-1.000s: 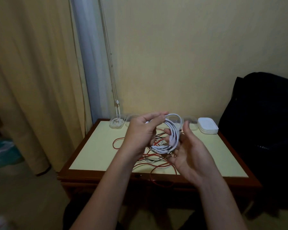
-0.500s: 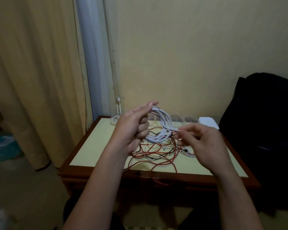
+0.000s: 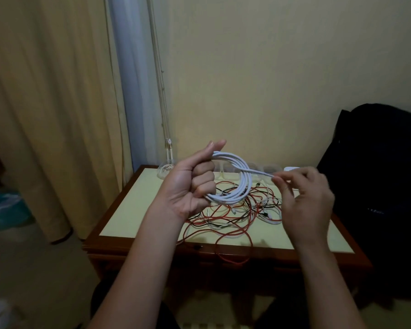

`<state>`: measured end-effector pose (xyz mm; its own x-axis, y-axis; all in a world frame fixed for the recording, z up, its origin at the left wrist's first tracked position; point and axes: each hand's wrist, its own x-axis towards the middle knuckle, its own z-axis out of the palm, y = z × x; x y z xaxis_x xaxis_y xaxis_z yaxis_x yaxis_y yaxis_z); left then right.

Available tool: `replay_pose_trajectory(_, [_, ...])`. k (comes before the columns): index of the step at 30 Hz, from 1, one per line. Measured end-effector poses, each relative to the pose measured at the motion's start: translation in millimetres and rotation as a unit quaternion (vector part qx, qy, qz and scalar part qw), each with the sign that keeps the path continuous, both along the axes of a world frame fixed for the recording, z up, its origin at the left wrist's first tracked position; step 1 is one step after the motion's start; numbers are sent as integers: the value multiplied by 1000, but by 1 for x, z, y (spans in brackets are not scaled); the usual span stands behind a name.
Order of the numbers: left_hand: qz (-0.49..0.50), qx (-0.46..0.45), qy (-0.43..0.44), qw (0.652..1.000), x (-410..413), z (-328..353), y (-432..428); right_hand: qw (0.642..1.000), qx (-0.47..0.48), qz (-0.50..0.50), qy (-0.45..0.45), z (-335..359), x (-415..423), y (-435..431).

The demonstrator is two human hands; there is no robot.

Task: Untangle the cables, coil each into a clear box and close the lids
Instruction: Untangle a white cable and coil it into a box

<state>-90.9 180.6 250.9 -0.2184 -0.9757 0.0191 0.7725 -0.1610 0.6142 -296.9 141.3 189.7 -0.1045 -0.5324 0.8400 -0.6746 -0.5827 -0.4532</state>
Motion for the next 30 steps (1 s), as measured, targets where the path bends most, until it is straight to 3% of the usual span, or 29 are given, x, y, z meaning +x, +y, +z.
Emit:
replay_pose_trajectory(5, [4, 20, 29, 999, -10, -9, -4, 999, 16, 11, 33, -9, 11, -6])
replay_pose_trajectory(8, [10, 35, 28, 999, -15, -14, -8, 987, 103, 76, -98, -7, 22, 2])
replay_pose_trajectory(11, [20, 50, 27, 998, -14, -18, -11, 900, 234, 199, -308, 2, 29, 11])
replay_pose_trajectory(14, [26, 61, 37, 997, -13, -22, -15, 807, 291, 287, -426, 6, 33, 16])
replay_pose_trajectory(18, [35, 67, 35, 997, -11, -25, -19, 682, 374, 386, -495, 8, 37, 22])
replay_pose_trajectory(20, [48, 66, 15, 997, -9, -26, -21, 637, 402, 423, -504, 10, 36, 23])
replay_pose_trajectory(23, [52, 63, -4, 997, -8, -27, -21, 590, 417, 449, -526, 10, 37, 25])
replay_pose_trajectory(26, [32, 57, -3, 998, -8, -27, -21, 565, 415, 451, -552, 8, 39, 23])
replay_pose_trajectory(30, [-23, 65, 59, 996, -5, -36, -22, 556, 422, 476, -535, 5, 46, 23])
